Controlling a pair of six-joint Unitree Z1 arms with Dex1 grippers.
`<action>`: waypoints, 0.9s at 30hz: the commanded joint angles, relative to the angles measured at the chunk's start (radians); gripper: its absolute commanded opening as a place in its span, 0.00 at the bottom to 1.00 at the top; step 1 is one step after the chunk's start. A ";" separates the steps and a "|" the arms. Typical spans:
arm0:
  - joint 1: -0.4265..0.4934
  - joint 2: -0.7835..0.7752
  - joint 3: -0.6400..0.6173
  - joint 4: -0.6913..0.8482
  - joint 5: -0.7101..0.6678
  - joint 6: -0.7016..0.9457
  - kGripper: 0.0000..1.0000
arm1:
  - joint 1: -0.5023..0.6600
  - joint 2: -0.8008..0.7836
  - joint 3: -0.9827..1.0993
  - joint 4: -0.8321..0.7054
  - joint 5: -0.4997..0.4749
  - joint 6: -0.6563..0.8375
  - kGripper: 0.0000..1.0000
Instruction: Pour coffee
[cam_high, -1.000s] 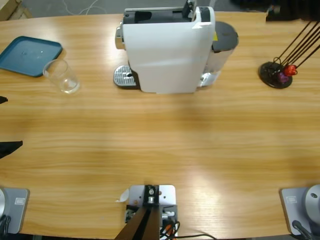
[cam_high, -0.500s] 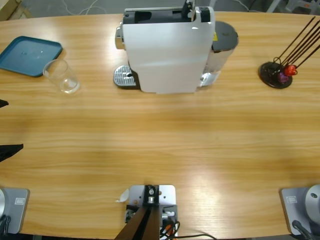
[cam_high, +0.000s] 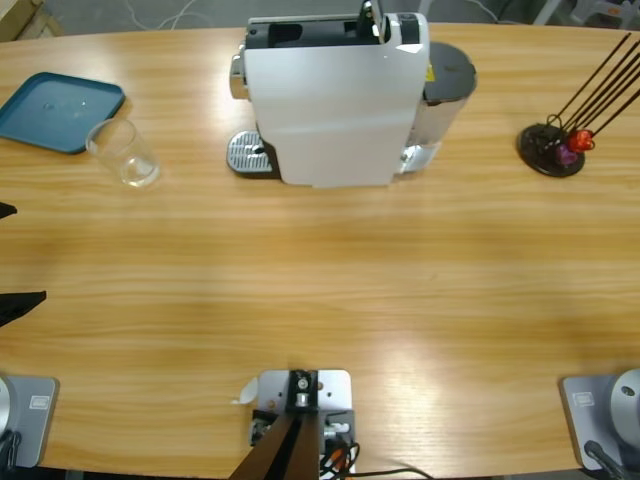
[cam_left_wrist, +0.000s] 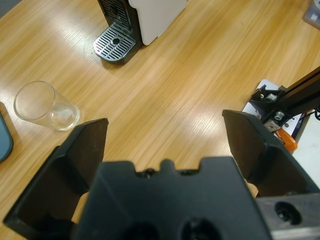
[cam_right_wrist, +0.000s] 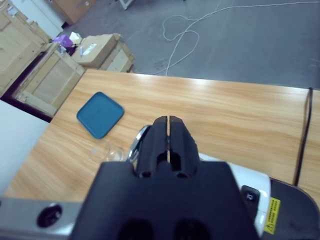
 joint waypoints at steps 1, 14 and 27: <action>0.003 -0.017 0.036 0.005 -0.005 -0.005 0.99 | 0.089 0.081 0.014 0.017 0.024 0.039 0.00; 0.003 -0.018 0.036 0.005 -0.004 -0.005 0.99 | 0.106 0.199 0.039 -0.042 0.121 0.057 0.00; 0.011 -0.071 0.050 0.005 0.054 -0.022 1.00 | 0.099 0.291 0.199 -0.199 0.151 0.057 0.00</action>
